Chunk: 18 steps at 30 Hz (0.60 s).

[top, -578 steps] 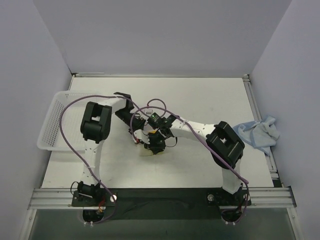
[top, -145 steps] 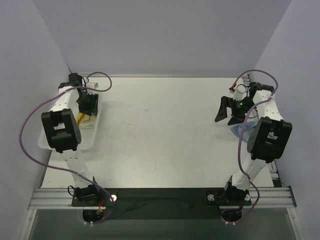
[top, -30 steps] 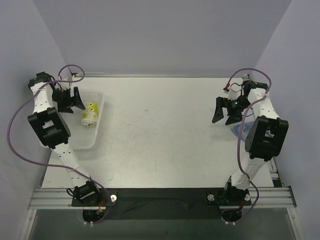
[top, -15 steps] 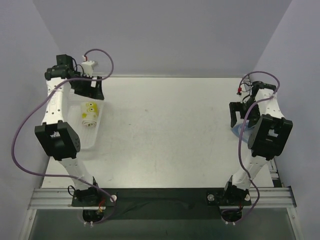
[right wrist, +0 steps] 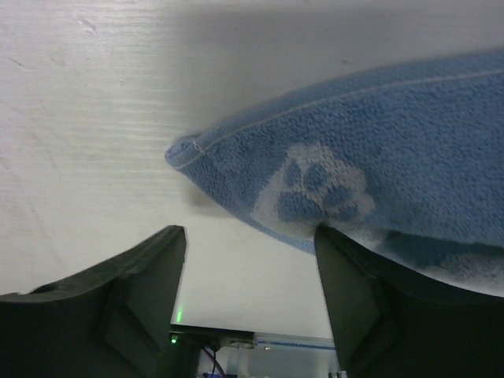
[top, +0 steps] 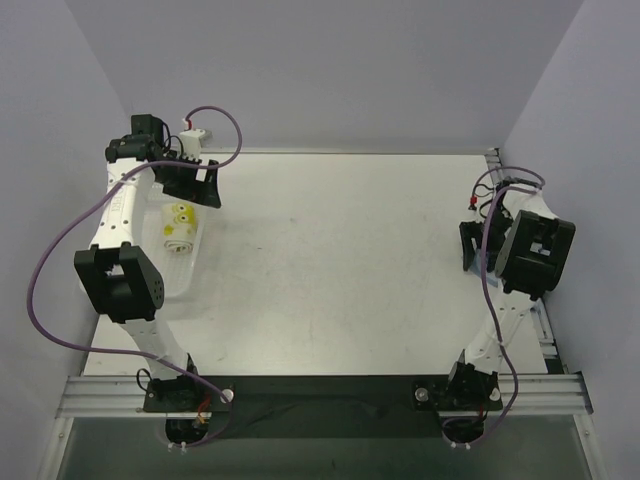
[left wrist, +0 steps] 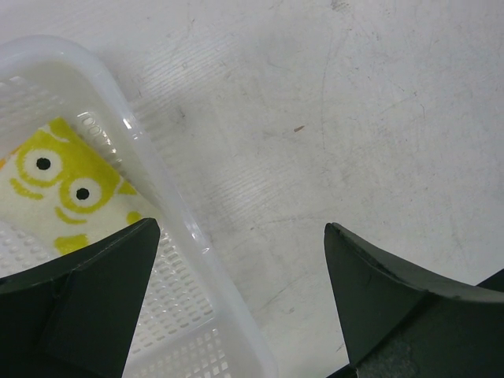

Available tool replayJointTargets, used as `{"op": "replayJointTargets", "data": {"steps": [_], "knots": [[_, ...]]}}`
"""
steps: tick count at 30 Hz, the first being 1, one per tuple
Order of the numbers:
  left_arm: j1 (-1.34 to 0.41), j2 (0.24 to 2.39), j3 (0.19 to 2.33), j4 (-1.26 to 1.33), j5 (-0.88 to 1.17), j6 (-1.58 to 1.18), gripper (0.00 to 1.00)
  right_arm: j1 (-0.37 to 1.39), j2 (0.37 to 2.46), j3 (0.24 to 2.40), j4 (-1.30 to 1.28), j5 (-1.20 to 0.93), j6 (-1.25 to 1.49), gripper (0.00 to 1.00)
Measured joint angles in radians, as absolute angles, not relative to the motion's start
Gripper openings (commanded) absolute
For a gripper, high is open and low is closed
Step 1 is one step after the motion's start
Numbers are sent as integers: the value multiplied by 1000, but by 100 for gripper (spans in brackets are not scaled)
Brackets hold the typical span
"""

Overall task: Roll the towels
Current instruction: Move the towel to the center of the board

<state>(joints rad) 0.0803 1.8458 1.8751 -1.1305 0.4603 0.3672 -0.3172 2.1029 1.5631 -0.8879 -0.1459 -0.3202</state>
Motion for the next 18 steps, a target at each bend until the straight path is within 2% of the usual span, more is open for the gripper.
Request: {"op": "replayJointTargets", "data": {"steps": [2,3,5,6,9,12,18], "knots": [[80,1846,1875,-1131,460,359,97,-307,2124,1563,-888,-154,-321,55],[81,1845,1875,-1130,460,355,97,-300,2138,1565,-890,-156,-321,45],[80,1844,1875,-1129,460,347,97,-285,2158,1585,-920,-149,-324,33],[81,1842,1875,-1129,460,344,97,-278,2162,1592,-925,-155,-324,22],[84,1834,1875,-1129,460,334,97,-238,2187,1631,-940,-170,-335,6],[92,1821,1875,-1129,461,324,97,-164,2204,1667,-963,-193,-340,0],[121,1799,1862,-1130,503,294,97,117,2233,1815,-1000,-392,-276,0]]}}
